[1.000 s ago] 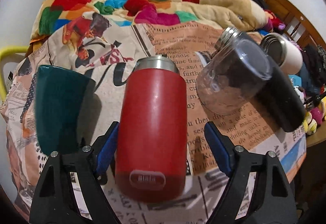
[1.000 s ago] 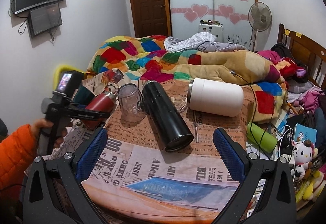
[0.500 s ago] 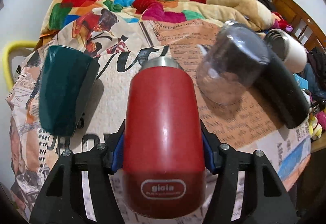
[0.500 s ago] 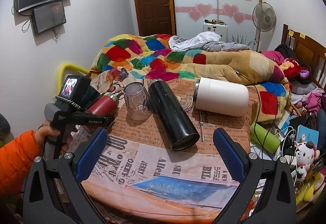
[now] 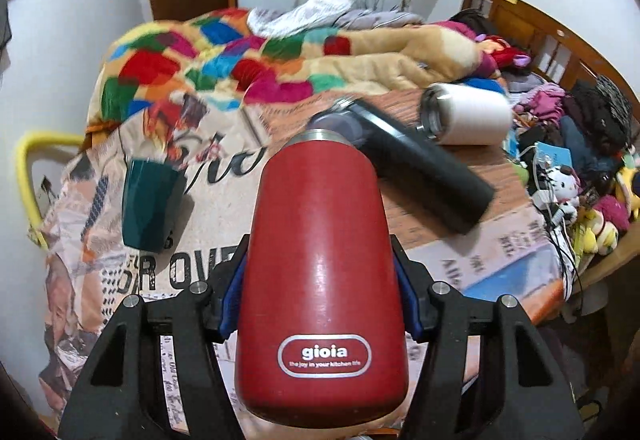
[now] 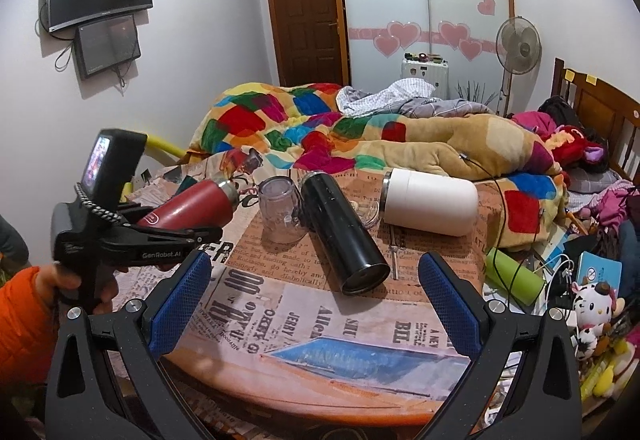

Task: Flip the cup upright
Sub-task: 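Lift the red bottle with the left gripper toward the right gripper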

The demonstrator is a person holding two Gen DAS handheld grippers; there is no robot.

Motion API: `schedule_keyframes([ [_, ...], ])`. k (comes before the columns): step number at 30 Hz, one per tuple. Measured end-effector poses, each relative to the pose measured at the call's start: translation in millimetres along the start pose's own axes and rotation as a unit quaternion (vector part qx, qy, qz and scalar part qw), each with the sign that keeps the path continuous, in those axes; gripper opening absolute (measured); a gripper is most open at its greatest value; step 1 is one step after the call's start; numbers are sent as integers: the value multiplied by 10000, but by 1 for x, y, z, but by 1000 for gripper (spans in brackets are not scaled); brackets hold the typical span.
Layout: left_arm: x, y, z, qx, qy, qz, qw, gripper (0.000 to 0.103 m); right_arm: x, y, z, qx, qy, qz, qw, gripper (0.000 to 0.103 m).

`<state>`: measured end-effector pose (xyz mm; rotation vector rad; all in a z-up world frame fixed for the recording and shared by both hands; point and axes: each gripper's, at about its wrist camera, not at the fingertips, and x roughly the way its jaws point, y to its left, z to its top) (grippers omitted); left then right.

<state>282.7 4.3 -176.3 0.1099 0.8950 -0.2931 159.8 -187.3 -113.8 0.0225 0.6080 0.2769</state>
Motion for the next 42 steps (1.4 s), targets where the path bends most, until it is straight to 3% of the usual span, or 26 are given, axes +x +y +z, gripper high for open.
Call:
schedule_keyframes([
  [8,-19,-55,-6,326,-168,-209,9991,61,-14,-7,-4,37,-80,-7,10000,103],
  [17,28,-90,-38,345,292,-355,9983,61,-9,-18,-14,79,72,-77,9999,103],
  [27,75,-98,-63,196,635,-319,9973,61,11,-28,-31,146,475,-123,9987,103],
  [32,77,-101,-66,231,578,-343,9975,61,18,-30,-36,217,630,-91,9977,103],
  [36,85,-101,-68,178,830,-441,9954,61,23,-31,-38,290,738,-37,9968,103],
  [42,72,-102,-69,181,709,-469,9962,62,22,-27,-37,260,764,-108,9967,103],
])
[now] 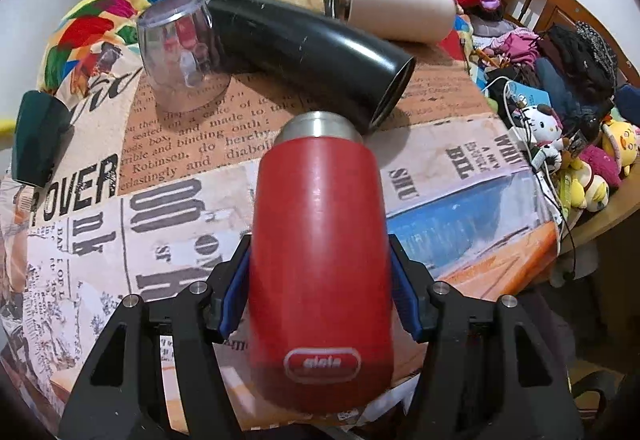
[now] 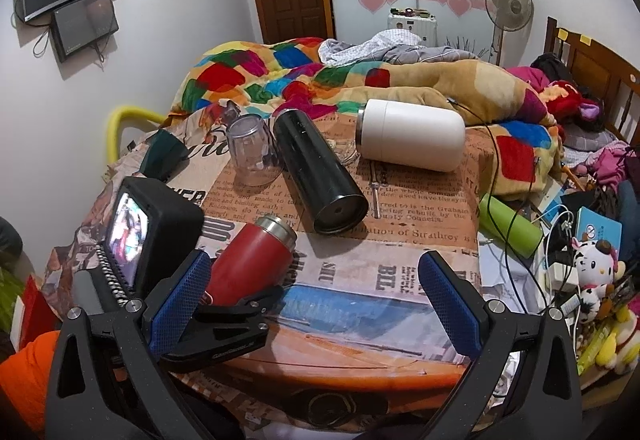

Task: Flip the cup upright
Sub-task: 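Lift the red bottle with the left gripper toward the right gripper, then close the right gripper on the red bottle while the left gripper releases it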

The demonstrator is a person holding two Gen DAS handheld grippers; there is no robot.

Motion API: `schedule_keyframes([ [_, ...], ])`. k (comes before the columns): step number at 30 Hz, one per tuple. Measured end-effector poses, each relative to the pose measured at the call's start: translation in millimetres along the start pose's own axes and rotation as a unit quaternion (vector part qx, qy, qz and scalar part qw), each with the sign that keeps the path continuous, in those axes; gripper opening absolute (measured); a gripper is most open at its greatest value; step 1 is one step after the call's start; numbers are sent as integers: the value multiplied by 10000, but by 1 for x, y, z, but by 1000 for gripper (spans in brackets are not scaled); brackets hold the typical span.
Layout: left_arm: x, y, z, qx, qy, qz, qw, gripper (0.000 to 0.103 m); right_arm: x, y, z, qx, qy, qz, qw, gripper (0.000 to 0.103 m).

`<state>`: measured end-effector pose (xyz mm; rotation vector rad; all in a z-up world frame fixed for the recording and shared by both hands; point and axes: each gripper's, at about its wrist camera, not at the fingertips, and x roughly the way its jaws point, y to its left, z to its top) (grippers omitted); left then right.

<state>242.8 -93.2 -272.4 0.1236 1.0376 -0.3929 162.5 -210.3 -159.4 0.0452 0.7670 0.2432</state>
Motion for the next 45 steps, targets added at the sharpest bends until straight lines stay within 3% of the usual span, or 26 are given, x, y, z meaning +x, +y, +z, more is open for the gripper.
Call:
schedule_keyframes([
  [9,-58,10,-10,-55,-320,21,9995,68,-4,3,14,82,-100,30,9999,103],
  [13,-88,31,-20,-267,-600,341,9973,71,20,8,17,94,166,120,9997,102],
  [20,-118,78,-42,-807,-920,866,9887,77,72,28,8,123,956,440,9944,89],
  [25,-127,96,-54,-1019,-1065,1158,9823,77,102,35,1,242,1354,445,9895,85],
  [32,-126,97,-62,-1068,-1130,1143,9812,77,130,32,-3,633,1757,462,9813,80],
  [38,-121,94,-61,-1021,-1122,1142,9818,77,150,32,-4,960,2086,805,9699,74],
  [45,-118,96,-59,-1066,-1101,1128,9817,77,148,44,2,672,2025,1032,9715,61],
])
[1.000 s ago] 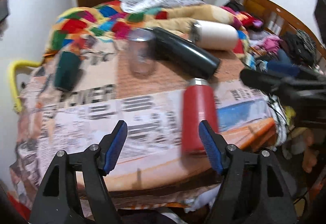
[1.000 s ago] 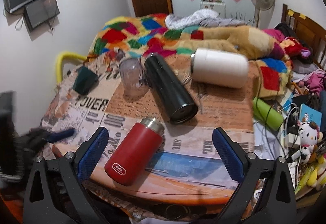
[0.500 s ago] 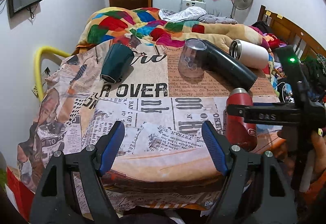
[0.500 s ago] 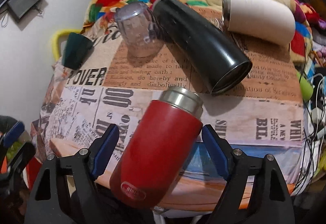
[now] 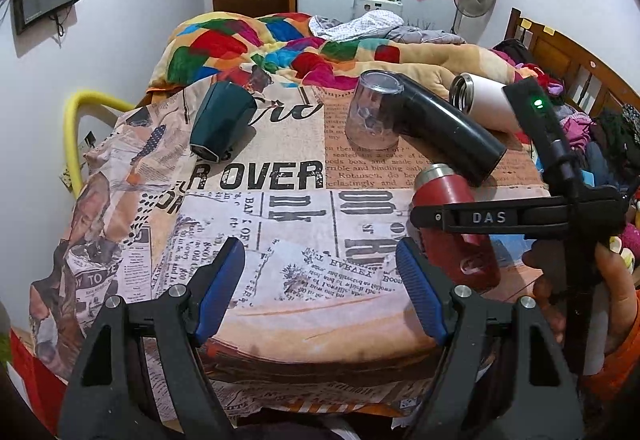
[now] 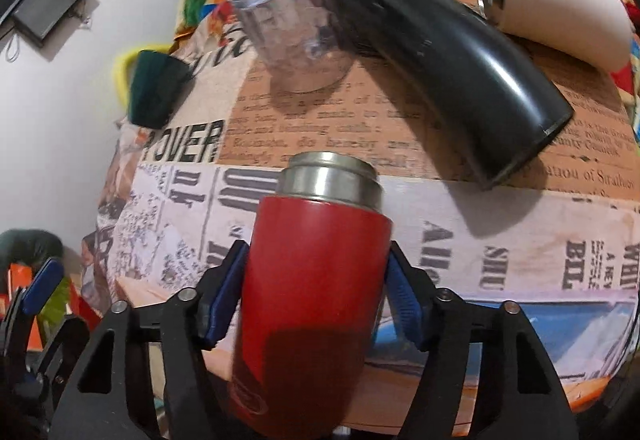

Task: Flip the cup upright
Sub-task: 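Close the right gripper on the red bottle while the left gripper releases it, then rotate the red bottle with the right gripper so its opening points up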

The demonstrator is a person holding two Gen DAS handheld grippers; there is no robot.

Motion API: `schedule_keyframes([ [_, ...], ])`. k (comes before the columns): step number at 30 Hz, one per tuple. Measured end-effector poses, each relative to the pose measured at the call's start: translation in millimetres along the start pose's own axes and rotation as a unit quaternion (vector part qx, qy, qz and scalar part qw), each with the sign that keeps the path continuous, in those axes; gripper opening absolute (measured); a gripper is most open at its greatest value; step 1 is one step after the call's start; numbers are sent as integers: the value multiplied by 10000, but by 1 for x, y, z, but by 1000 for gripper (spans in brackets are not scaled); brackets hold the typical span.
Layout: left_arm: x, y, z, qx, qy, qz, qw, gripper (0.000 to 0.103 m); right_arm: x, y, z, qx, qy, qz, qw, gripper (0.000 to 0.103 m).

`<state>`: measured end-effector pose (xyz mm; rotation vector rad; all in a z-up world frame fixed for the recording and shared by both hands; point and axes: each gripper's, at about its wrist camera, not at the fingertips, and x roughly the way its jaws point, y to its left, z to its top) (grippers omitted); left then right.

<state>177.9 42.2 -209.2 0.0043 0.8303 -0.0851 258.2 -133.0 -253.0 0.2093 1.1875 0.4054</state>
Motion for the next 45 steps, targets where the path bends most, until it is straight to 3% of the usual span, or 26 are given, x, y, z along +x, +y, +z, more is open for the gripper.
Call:
schedule_keyframes([
  [10,-7,3,8,-102,-127,-14,9999,77,-47,28,-4,-866,-758,-278,9930,60],
  [20,-10,1,14,-159,-170,-14,9997,81,-76,52,14,-1392,-1382,-527,9792,59],
  [33,3,3,15,-178,-24,19,9998,83,-34,48,14,-1654,-793,-797,9798,59],
  [37,5,7,15,-225,1,25,9997,83,-32,51,15,-1666,-831,-849,9788,59],
  [45,-3,10,18,-292,-78,40,9995,83,-40,45,18,-1367,-763,-461,9866,64],
])
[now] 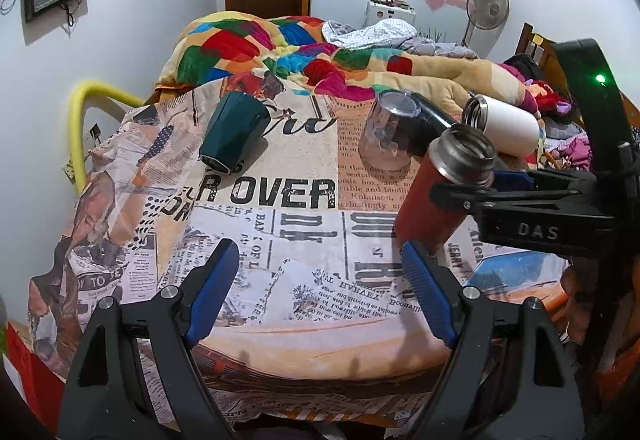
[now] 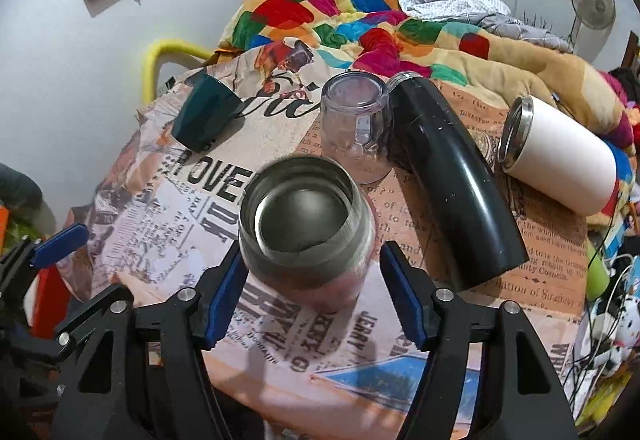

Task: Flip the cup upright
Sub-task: 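Rotate the red bottle with the right gripper so its opening points up, then lower the red bottle upright onto the table and open the right gripper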

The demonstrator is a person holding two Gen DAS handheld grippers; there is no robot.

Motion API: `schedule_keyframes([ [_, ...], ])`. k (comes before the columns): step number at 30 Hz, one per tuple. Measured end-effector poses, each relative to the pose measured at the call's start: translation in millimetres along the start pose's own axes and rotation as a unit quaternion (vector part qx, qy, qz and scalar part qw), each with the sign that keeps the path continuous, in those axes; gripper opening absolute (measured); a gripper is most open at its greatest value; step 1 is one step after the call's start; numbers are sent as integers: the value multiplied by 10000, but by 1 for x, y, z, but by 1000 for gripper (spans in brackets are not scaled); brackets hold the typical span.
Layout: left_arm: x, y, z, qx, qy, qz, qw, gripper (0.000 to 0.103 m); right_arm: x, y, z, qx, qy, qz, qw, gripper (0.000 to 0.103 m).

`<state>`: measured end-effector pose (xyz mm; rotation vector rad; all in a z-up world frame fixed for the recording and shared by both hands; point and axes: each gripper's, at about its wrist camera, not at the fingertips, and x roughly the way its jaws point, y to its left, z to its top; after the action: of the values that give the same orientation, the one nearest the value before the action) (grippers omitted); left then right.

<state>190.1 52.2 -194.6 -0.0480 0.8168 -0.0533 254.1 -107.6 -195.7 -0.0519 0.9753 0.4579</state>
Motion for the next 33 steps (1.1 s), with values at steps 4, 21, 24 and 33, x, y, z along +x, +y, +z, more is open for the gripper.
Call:
schedule_keyframes([
  [4,-15,-2,6,-20,-173,-20,9998,83,-25,3,-5,-29,-263,9,9996,64],
  [21,-189,-49,32,117,-2160,-396,9755,83,-239,26,-35,-211,-2899,-97,9568,65],
  [24,-224,-58,27,184,-2604,-385,9646,84,-268,39,-47,-372,-3361,-217,9408,65],
  [33,-277,-72,5,196,-3388,-70,9406,93,-299,56,-76,-424,-4038,-387,9131,74],
])
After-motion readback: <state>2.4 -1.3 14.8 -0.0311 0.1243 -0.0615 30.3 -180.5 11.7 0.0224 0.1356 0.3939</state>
